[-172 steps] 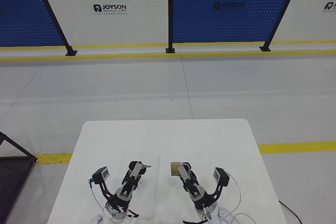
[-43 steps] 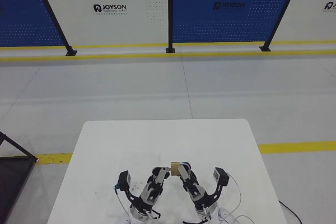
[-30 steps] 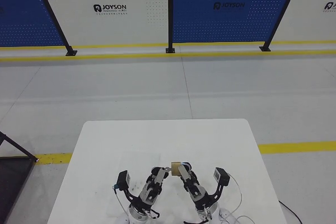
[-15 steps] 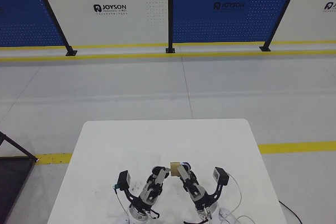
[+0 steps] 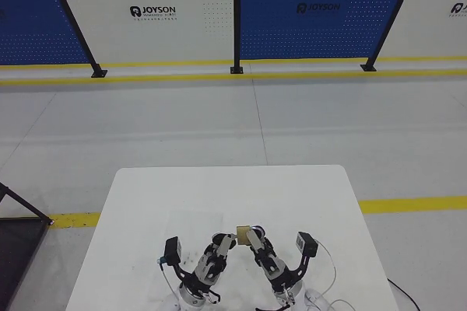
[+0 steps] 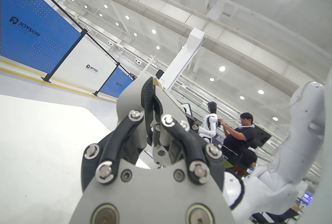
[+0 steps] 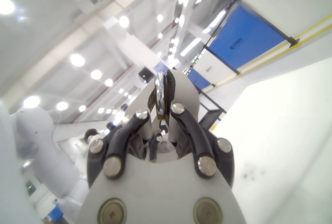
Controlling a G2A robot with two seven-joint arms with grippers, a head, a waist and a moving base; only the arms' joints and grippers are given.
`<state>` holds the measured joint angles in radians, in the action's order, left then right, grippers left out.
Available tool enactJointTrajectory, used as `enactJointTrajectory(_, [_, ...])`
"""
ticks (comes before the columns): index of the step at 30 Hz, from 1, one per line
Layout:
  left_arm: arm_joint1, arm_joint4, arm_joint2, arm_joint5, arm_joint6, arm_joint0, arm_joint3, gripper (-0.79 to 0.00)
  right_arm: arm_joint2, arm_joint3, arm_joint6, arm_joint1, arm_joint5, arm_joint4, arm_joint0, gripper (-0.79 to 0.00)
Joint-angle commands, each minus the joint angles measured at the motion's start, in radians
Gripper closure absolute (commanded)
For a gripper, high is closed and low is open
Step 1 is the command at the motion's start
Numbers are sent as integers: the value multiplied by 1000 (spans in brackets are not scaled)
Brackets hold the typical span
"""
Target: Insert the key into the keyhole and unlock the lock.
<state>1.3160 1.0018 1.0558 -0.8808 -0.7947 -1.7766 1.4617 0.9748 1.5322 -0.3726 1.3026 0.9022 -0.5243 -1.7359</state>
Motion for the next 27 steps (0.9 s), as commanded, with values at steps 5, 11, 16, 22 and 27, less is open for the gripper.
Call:
enactJointTrajectory(5, [0,102,-1,35,-74,5,-11,0,9,15,31,-4,-5,13,-13,0])
enactJointTrajectory(11, [-1,228,-8,99,-173,18,-33,0,19,32,80,-10,-16,46,-27,0])
enactJointTrajectory(16, [-3,318,-16,152,-248,31,-57,0,31,49,113,-16,-25,72,-40,0])
enactJointTrajectory(22, [-8,418,-21,234,-320,50,-83,0,43,68,148,-22,-49,97,-56,0])
enactJointTrajectory(27, [-11,498,-31,322,-377,67,-108,0,49,82,179,-26,-69,117,-64,0])
